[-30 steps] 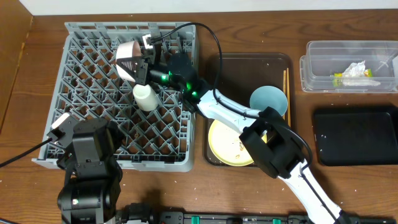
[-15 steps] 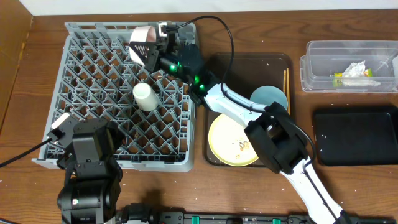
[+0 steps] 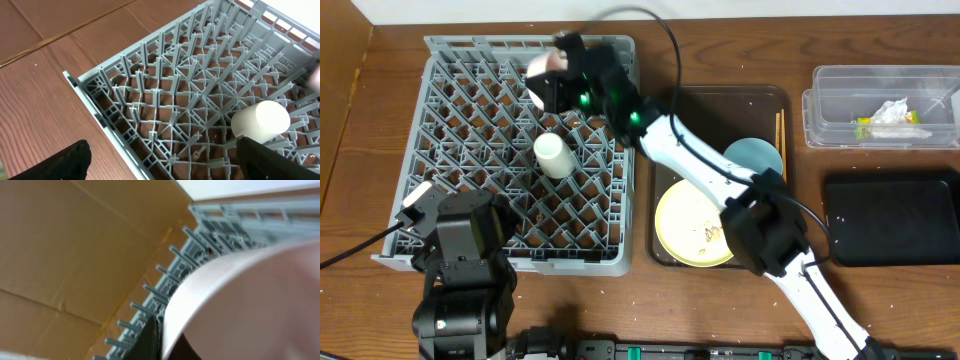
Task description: Sort waste into correct bins and load items into the dishwasher
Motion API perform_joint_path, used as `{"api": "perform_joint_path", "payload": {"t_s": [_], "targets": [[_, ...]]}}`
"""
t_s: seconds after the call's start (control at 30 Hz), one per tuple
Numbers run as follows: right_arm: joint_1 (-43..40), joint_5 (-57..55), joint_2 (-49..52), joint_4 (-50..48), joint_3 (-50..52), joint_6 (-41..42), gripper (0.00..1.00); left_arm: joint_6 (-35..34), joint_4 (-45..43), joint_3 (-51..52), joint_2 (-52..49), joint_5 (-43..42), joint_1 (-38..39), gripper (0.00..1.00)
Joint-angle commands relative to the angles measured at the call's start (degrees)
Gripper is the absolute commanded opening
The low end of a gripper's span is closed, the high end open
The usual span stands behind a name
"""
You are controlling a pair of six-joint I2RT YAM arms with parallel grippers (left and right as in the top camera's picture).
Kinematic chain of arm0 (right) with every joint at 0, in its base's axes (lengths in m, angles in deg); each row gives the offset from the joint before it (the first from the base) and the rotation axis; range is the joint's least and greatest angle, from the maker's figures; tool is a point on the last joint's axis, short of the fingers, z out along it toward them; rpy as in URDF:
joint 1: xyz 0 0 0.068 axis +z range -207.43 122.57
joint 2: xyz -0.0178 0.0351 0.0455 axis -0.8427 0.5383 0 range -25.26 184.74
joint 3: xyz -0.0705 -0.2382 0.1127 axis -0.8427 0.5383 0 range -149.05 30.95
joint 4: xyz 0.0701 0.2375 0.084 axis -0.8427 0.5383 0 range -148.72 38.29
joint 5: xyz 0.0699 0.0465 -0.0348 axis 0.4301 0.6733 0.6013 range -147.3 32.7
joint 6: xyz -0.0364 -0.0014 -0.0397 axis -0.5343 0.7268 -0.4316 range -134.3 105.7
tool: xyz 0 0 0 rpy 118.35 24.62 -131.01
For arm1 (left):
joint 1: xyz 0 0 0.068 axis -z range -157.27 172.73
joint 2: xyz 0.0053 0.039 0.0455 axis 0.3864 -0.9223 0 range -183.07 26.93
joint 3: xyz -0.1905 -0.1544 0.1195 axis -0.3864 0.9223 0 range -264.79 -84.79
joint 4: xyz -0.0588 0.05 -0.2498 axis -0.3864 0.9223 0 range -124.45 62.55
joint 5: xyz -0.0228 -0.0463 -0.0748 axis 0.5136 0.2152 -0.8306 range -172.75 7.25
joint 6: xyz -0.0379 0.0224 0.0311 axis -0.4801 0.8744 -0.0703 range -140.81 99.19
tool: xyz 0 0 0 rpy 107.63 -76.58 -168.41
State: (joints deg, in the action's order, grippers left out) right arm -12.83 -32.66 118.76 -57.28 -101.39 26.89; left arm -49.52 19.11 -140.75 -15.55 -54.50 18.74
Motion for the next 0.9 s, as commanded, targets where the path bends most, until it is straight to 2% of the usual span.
{"api": "perform_joint_path", "payload": {"t_s": [0.0,0.1,0.37,0.47,0.5,0.7,0.87], "targets": [[-0.4,1.1,-0.8,5.6,-10.5,-11.9,0.01,-0.5,0.0,-0.9,0.1,0.2,-0.2,0.94],[-1.0,1.4,-0.8,9.0,-15.0,-12.3,0.01,-0.5,0.0,-0.9,0.1,0.2,-0.2,0.94],[-1.9,1.8,1.7,9.7,-15.3,-8.4,0.01,-0.5,0.0,-0.9,0.1,0.2,-0.2,0.94],[-0.9,3.4,4.3,4.4,-15.3,-10.4,0.01,-0.5,0.0,-0.9,0.1,0.2,-0.2,0.94],[-0.1,5.1,6.3,-1.0,-15.3,-10.8,0.01,-0.5,0.0,-0.9,0.1,0.2,-0.2,0.94],[2.4,4.8,12.2,-11.2,-15.3,-2.6,0.01,-0.5,0.0,-0.9,0.1,0.2,-0.2,0.94],[3.0,4.8,16.4,-14.6,-15.3,1.9,0.01,-0.5,0.0,-0.9,0.1,0.2,-0.2,0.94]]}}
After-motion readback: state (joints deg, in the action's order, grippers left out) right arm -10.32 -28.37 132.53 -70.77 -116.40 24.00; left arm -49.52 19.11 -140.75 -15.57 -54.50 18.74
